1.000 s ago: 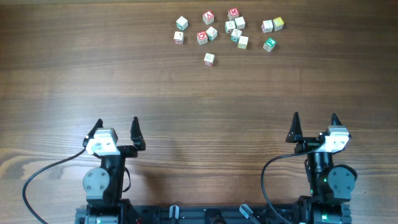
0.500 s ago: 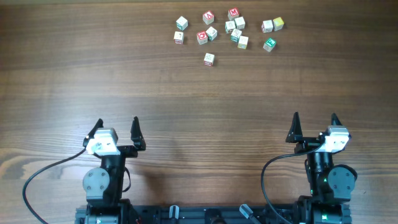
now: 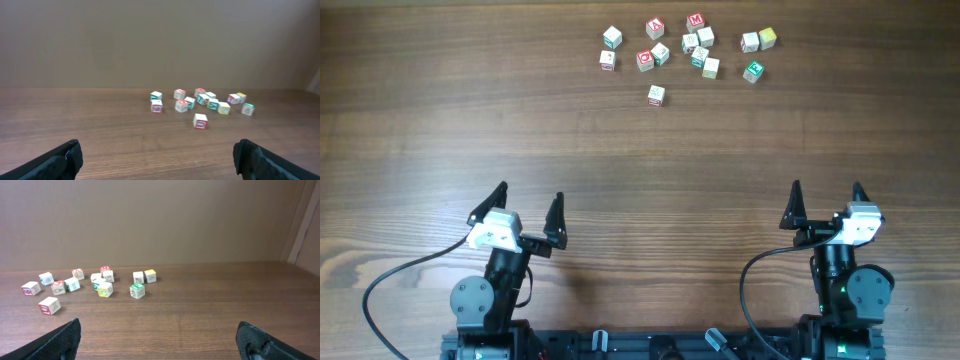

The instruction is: Form a horizontal line

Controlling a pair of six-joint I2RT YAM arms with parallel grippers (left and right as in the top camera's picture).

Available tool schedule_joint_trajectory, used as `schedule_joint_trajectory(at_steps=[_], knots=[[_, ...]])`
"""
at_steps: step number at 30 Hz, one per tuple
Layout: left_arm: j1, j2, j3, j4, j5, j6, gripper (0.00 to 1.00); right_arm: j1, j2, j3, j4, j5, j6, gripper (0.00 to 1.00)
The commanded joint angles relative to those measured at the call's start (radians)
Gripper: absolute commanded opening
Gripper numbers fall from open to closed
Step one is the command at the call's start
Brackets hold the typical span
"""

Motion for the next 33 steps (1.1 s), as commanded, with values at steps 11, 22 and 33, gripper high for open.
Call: schedule_joint_trajectory(at_steps=[11, 22, 33], knots=[[0.001, 0.036, 0.158, -0.162, 0.021, -0.021, 1.0, 0.005, -0.008, -0.001, 0.003, -0.014, -0.014, 1.0], [0.001, 0.355, 0.384, -0.182, 0.022, -0.021, 1.0, 0.005, -0.008, -0.001, 0.003, -0.015, -0.014, 1.0], [0.001, 0.672, 0.684, -0.47, 0.137, -0.021, 1.0, 0.005, -0.008, -0.001, 0.003, -0.014, -0.014, 1.0]])
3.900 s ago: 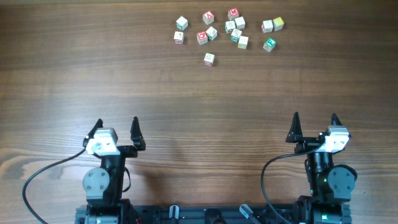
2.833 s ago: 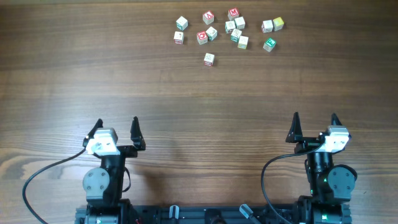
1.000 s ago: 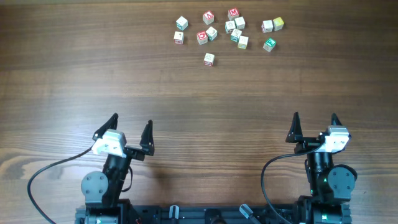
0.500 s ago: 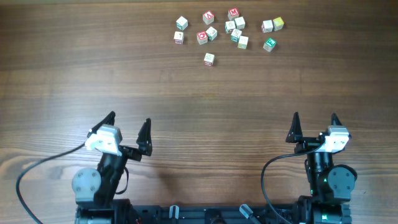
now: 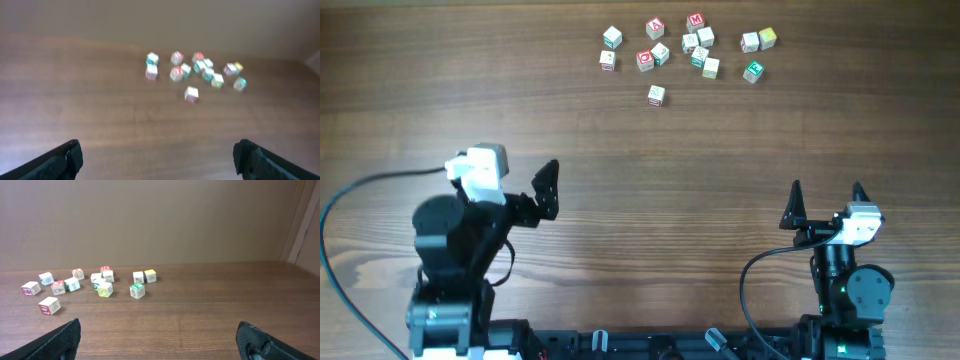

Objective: Form a horizontal line
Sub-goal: 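Reach the left gripper forward toward the lone white block below the cluster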

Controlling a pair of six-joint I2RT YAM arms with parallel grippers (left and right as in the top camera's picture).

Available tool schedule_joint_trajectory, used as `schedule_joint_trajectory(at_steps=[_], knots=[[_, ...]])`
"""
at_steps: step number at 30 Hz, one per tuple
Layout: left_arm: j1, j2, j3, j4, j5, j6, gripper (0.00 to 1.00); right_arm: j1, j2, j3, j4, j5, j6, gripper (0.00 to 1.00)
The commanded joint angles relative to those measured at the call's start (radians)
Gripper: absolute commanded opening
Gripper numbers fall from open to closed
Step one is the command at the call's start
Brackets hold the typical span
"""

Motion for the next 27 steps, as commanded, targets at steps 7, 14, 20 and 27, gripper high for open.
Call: schedule_joint_trajectory(at_steps=[7, 14, 20, 27], knots=[[0.001, 0.069, 0.045, -0.051, 0.218, -0.003, 1.0, 0.005, -0.008, -0.001, 0.003, -0.014, -0.014, 1.0], [0.001, 0.075, 0.052, -0.024, 0.225, -0.005, 1.0, 0.005, -0.008, -0.001, 0.003, -0.014, -0.014, 1.0], [0.001, 0.152, 0.118, -0.024, 0.224, -0.015, 1.0, 0.005, -0.008, -0.001, 0.003, -0.014, -0.014, 1.0], [0.0, 0.346, 0.262, -0.036, 0.224, -0.031, 1.0, 0.005, -0.008, -0.001, 0.003, -0.014, -0.014, 1.0]])
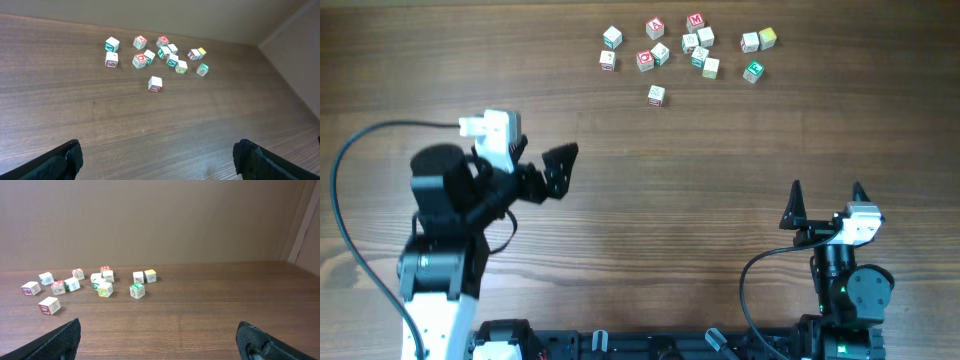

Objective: Form a horizontal line
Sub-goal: 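Reach the left gripper forward toward the lone white block below the cluster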

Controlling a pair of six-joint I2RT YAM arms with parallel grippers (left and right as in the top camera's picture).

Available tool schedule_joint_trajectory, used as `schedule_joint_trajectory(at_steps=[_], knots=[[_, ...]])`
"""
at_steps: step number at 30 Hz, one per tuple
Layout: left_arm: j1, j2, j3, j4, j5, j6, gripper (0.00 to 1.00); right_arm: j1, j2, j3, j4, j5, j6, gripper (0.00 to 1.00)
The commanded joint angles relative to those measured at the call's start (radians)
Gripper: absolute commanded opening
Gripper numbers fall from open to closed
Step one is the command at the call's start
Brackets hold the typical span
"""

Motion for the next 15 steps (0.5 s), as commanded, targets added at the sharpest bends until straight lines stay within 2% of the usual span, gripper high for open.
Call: schedule_joint_trajectory(at_steps=[1, 6, 13, 15], knots=[[-0.004, 0.137, 0.125, -0.016, 0.019, -0.015, 1.0, 0.005, -0.008, -0.001, 0.003, -0.014, -0.014, 1.0], [-0.038, 0.27, 0.255, -0.049, -0.019, -0.015, 1.0, 0.005, -0.008, -0.001, 0.003, -0.014, -0.014, 1.0], [-0.187, 0.45, 0.453, -0.093, -0.316, -0.014, 1.0, 0.005, -0.008, -0.001, 0.003, -0.014, -0.014, 1.0], [-0.212, 0.496, 0.486, -0.093, -0.357, -0.015, 1.0, 0.005, -0.008, -0.001, 0.003, -0.014, -0.014, 1.0]])
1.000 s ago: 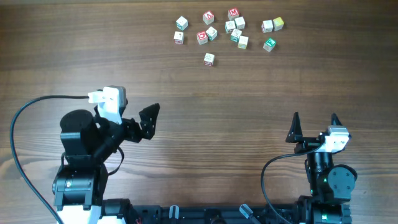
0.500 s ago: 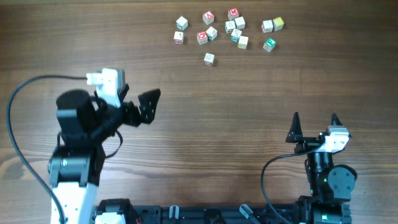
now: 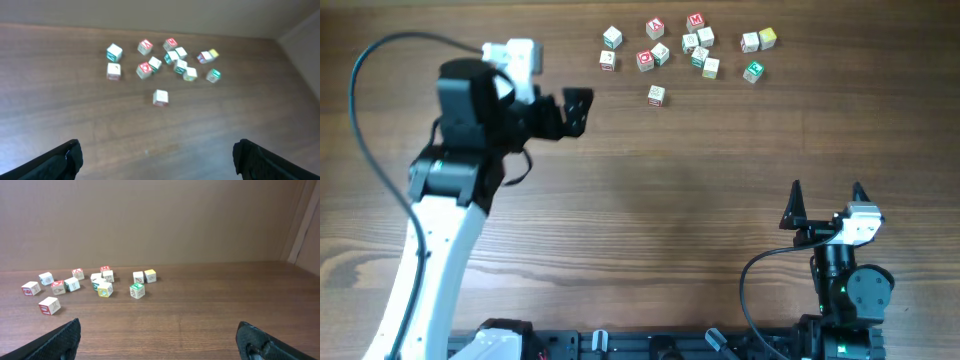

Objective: Form a horizontal line
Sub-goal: 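Reach the left gripper forward toward the lone white block below the cluster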

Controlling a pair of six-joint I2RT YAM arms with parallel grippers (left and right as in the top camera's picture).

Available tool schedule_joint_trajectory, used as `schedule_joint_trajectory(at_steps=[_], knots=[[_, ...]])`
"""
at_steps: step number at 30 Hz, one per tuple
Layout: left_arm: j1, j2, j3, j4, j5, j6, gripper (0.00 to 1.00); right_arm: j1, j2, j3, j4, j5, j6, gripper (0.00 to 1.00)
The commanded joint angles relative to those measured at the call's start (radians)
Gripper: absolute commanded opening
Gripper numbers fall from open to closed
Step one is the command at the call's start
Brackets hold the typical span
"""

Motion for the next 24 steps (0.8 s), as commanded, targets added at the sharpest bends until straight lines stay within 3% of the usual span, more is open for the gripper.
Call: schedule_joint_trajectory(at_steps=[1, 9, 24], knots=[[-0.066, 0.104, 0.092, -0.003, -0.182, -0.003, 1.0, 0.005, -0.008, -0.001, 0.003, -0.014, -0.014, 1.0], [-0.11, 0.344, 0.169, 0.018, -0.165, -0.018, 1.0, 0.005, -0.008, -0.001, 0.003, -0.014, -0.014, 0.99], [-0.218, 0.637, 0.169, 0.28, -0.122, 0.076, 1.0, 0.005, -0.008, -0.001, 0.003, -0.014, -0.014, 1.0]])
